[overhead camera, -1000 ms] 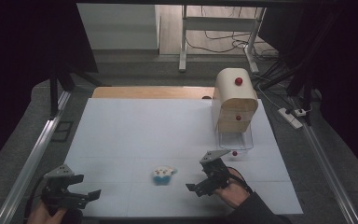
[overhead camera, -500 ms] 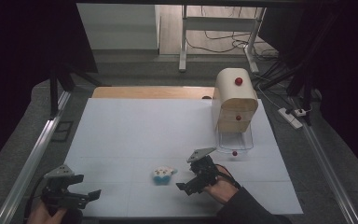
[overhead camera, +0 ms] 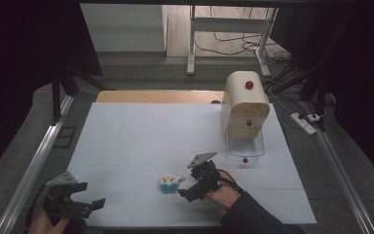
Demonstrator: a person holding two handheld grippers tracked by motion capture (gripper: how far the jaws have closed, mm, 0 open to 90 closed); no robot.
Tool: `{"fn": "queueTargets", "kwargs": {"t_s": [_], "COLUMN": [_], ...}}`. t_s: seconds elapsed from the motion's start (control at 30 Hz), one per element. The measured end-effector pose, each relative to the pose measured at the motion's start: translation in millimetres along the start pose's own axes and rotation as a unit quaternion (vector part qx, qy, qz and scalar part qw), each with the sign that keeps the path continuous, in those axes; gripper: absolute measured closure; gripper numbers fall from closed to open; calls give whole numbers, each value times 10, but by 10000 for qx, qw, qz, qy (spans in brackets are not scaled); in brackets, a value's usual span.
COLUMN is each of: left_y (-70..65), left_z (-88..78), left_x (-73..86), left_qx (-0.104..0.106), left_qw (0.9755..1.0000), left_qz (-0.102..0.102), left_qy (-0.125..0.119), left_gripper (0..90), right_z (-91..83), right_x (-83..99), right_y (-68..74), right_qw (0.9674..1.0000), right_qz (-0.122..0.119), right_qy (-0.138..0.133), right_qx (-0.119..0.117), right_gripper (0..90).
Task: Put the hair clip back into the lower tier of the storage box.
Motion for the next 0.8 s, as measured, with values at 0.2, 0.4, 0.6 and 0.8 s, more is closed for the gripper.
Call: {"fn": "queueTargets", "kwargs": {"t_s": [0.2, 0.4, 0.6, 0.8], "left_y": [-1, -1, -1, -2], "left_z": [0, 1, 2, 2], "left_x": [0, 0, 1, 1], "left_qx": [-3, -5, 1, 1], "left_qw": [10000, 10000, 10000, 10000], "left_qz": [4, 10, 12, 15], "left_qy": [3, 5, 7, 7], "left_gripper": [27, 27, 27, 27], "right_z": [81, 180, 303, 423], "right_x": [-37, -82, -130, -168], "right_y": [39, 65, 115, 180], "right_qw": [9999, 9997, 9994, 9988], "right_qz": [-58, -173, -258, -411], "right_qy": [91, 146, 209, 261], "right_qx": [-53, -65, -57, -82], "right_gripper": [0, 0, 0, 0]}}
Point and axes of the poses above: each handheld gripper's, and its own axes: z roughly forward along the jaws, x roughly out of its underside, y roughly to its left, the point moved 9 cm from there along z, roughly forward along the jaws, and after that the axes turned 1 degree about x, right-handed, at the moved point
